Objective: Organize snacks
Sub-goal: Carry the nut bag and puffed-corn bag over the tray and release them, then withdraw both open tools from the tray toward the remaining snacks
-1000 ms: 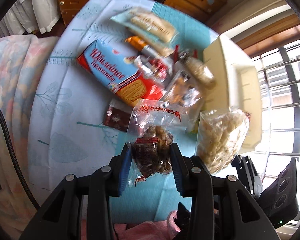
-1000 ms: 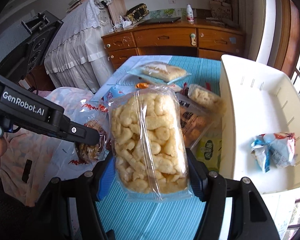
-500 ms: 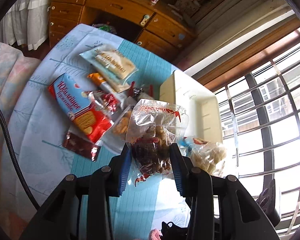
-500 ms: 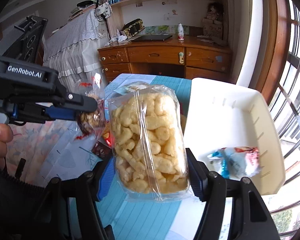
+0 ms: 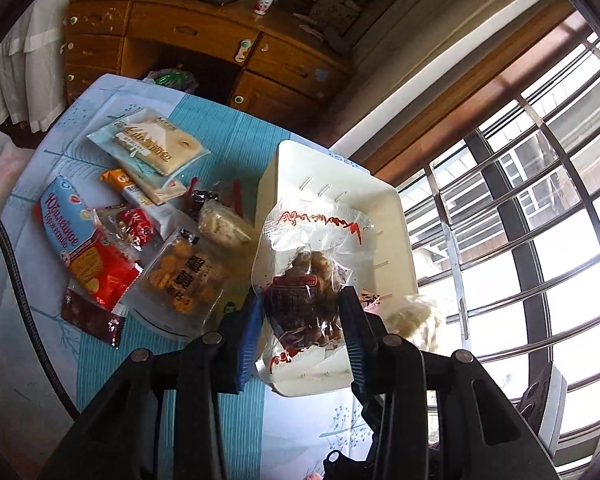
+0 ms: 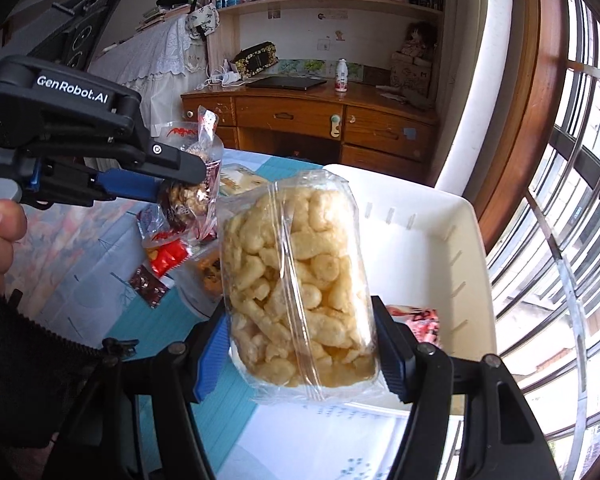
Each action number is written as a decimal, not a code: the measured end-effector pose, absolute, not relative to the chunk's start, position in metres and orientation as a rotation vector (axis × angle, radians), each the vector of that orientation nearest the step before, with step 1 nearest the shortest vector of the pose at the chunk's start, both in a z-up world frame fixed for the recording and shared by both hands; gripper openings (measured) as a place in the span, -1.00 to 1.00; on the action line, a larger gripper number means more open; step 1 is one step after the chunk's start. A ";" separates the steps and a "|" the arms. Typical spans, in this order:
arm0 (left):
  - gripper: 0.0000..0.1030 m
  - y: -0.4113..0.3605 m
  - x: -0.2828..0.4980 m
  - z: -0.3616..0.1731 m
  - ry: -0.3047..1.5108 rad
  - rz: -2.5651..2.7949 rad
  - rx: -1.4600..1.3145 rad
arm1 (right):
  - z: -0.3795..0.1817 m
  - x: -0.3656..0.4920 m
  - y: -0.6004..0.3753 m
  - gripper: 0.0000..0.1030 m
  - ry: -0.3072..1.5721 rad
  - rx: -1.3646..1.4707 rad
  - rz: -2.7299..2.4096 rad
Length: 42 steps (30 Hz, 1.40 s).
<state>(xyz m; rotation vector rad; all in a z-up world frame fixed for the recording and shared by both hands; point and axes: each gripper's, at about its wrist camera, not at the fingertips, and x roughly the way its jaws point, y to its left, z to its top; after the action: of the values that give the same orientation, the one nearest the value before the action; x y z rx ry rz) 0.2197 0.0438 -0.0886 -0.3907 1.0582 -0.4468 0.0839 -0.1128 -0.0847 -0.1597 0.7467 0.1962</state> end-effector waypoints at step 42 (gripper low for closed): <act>0.39 0.072 0.171 -0.082 1.015 -0.266 -0.244 | -0.094 0.077 -0.131 0.27 0.799 -0.048 0.236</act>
<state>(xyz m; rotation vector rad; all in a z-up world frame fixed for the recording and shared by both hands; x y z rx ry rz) 0.1705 0.0725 -0.0822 -0.2437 1.0153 -0.2658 0.0766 -0.1306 -0.0936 -0.0481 0.7993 0.2356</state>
